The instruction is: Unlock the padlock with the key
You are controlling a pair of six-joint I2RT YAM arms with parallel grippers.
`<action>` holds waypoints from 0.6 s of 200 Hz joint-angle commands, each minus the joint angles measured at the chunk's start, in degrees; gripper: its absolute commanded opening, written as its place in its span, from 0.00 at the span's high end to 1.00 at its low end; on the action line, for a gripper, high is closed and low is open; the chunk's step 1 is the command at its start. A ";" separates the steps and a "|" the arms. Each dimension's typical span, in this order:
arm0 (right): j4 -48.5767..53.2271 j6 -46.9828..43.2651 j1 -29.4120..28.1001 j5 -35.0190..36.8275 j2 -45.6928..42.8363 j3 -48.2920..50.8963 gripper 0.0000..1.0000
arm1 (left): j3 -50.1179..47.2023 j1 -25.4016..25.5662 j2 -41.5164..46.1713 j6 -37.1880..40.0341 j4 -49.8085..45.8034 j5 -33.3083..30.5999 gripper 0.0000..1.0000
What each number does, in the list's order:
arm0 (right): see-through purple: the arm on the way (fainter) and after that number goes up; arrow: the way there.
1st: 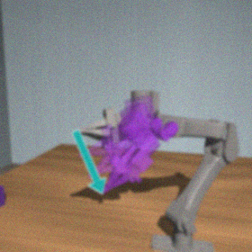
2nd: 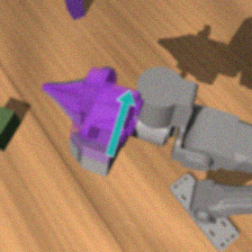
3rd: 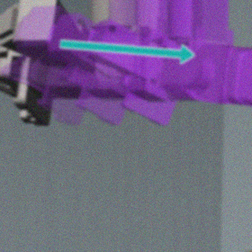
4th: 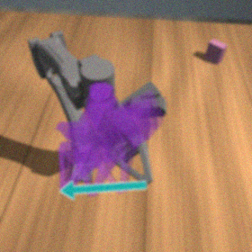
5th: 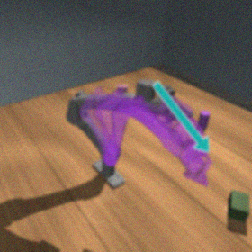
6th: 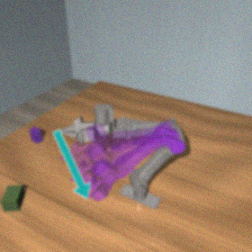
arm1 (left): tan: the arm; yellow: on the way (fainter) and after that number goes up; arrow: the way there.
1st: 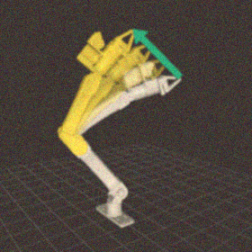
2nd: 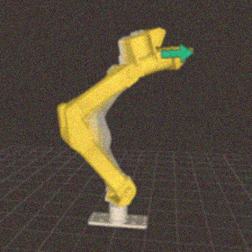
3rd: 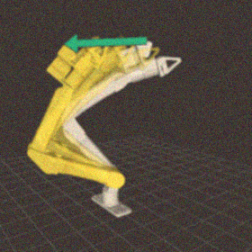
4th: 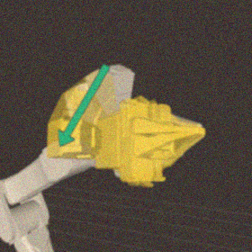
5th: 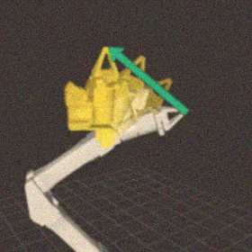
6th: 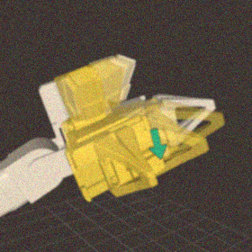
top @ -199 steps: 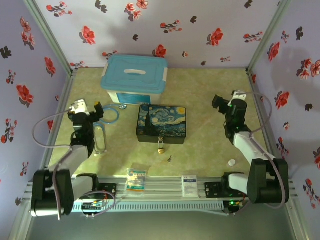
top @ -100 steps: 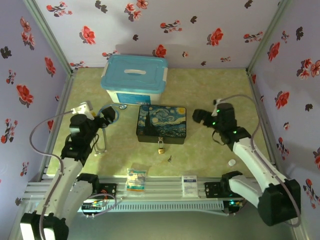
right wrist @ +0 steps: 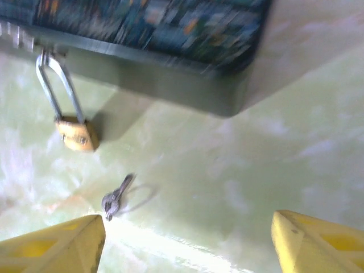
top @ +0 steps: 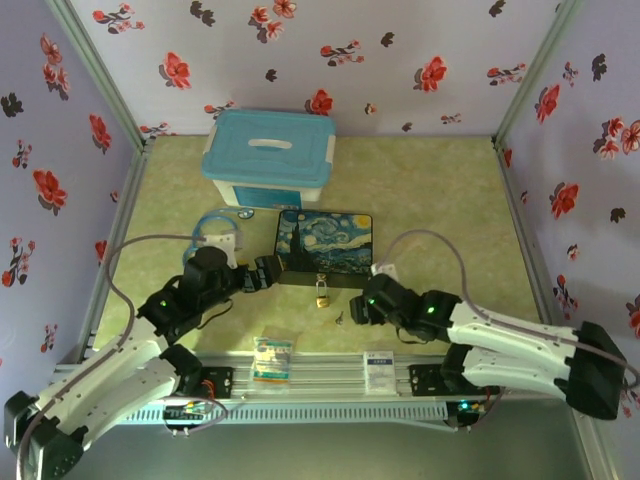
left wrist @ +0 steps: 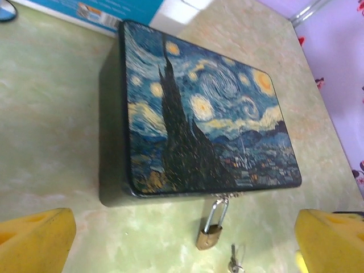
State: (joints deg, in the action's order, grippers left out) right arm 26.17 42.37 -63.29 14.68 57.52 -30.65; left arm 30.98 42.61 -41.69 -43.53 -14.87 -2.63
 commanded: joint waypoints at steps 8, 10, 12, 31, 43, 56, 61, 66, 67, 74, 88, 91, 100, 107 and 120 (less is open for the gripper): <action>-9.20 7.68 -7.47 4.13 9.25 -0.98 0.22 | -1.61 4.80 -2.17 -5.42 0.31 -5.15 0.01; -9.60 7.76 -7.88 4.13 9.98 -1.16 0.22 | -1.62 4.97 -2.41 -5.73 0.51 -5.24 0.01; -9.95 7.74 -8.19 4.13 10.57 -1.36 0.23 | -1.76 5.30 -2.56 -5.83 0.78 -5.27 0.01; -11.97 7.72 -10.67 5.30 16.63 -3.81 0.38 | -2.89 7.64 -4.25 -7.54 2.74 -6.03 0.00; -12.60 7.64 -11.88 5.67 19.44 -5.01 0.39 | -3.71 8.56 -4.82 -8.48 4.07 -6.57 0.00; -12.72 7.85 -12.65 5.61 21.74 -5.99 0.43 | -4.64 9.39 -4.98 -9.52 5.31 -7.32 0.00; -12.58 8.22 -12.88 5.71 22.47 -6.20 0.43 | -4.93 9.65 -4.98 -9.77 5.54 -7.61 0.00; -12.55 8.54 -13.12 5.93 23.05 -6.28 0.44 | -5.20 9.92 -4.98 -9.97 5.89 -7.79 0.00; -12.55 8.66 -13.15 5.95 23.19 -6.27 0.44 | -5.26 9.94 -4.98 -9.98 5.99 -7.81 0.00; -12.76 9.32 -13.26 5.98 23.73 -6.04 0.45 | -5.48 10.11 -4.96 -10.07 6.16 -8.04 0.00; -13.66 9.57 -13.43 5.87 24.69 -5.62 0.48 | -5.75 10.30 -5.14 -10.27 6.39 -8.33 0.01; -13.69 9.57 -13.44 5.89 24.88 -5.57 0.49 | -5.76 10.30 -5.23 -10.31 6.43 -8.35 0.00; -12.96 9.85 -13.44 6.25 25.39 -5.72 0.51 | -5.59 10.39 -5.42 -10.19 6.54 -8.39 0.01; -12.03 10.05 -13.51 6.49 25.70 -6.13 0.53 | -5.50 10.50 -5.70 -10.11 6.54 -8.40 0.01; -9.59 10.83 -13.62 7.43 25.96 -6.59 0.56 | -5.16 10.57 -6.13 -9.95 6.44 -8.38 0.01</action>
State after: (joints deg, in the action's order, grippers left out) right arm 13.45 50.70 -76.29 18.63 82.52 -35.75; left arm 25.65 52.64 -47.13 -52.49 -10.15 -9.26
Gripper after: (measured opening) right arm 0.459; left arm 0.995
